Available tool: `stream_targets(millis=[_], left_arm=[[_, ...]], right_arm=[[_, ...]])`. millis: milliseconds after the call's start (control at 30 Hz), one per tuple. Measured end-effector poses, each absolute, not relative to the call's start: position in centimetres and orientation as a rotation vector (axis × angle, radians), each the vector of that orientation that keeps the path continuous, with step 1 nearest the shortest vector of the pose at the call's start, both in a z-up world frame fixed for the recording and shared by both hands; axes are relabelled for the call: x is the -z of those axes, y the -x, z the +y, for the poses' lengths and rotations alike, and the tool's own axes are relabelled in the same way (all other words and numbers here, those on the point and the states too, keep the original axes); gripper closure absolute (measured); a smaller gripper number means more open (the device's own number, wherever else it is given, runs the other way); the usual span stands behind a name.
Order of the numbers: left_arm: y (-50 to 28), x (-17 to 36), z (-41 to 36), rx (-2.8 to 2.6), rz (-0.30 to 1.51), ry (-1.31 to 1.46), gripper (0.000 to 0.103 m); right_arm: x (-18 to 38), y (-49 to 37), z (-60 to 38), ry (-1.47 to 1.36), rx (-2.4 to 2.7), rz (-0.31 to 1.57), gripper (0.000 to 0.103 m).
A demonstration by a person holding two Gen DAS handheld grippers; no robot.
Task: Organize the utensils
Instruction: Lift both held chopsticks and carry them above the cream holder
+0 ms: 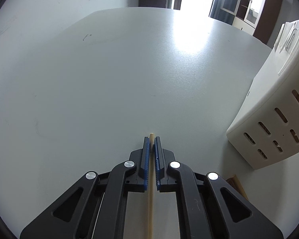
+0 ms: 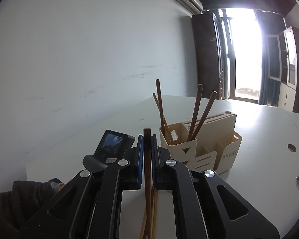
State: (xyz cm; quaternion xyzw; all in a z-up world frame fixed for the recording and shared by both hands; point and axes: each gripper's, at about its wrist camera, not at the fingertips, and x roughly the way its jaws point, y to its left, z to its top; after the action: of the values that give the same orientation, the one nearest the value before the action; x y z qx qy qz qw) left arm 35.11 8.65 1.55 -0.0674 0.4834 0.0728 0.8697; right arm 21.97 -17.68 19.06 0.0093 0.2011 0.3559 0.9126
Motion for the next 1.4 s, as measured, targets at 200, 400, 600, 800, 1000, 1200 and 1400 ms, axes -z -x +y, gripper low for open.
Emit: stream_targets(millis=[200, 400, 600, 800, 1000, 1200, 1400], left_arm=[[-32.5, -4.6, 9.0, -0.124, 0.934, 0.228, 0.099], [-27.8, -10.2, 8.7, -0.073, 0.786, 0.264, 0.099], [-23.7, -16.7, 7.1, -0.030, 0.645, 0.239, 0.099], [-20.9, -19.1, 6.0, -0.007, 0.565, 0.228, 0.099], [-18.7, -19.7, 5.4, 0.038, 0.534, 0.207, 0.099], [-18.9, -21.9, 4.3, 0.063, 0.458, 0.180, 0.099], [-21.6, -25.7, 2.7, 0.062, 0.383, 0.143, 0.099]], right_arm=[[-20.0, -22.1, -18.4, -0.033, -0.720, 0.358, 0.095], [-22.5, -23.2, -18.6, -0.067, -0.726, 0.285, 0.095], [-27.4, -24.0, -18.5, -0.107, -0.728, 0.157, 0.095], [-31.1, -26.0, -18.1, -0.137, -0.651, 0.047, 0.095], [-31.0, -29.7, -17.6, -0.146, -0.556, -0.002, 0.095], [-26.4, -32.8, -17.5, -0.185, -0.570, 0.103, 0.095], [-24.3, -32.3, -18.5, -0.194, -0.580, 0.140, 0.095]])
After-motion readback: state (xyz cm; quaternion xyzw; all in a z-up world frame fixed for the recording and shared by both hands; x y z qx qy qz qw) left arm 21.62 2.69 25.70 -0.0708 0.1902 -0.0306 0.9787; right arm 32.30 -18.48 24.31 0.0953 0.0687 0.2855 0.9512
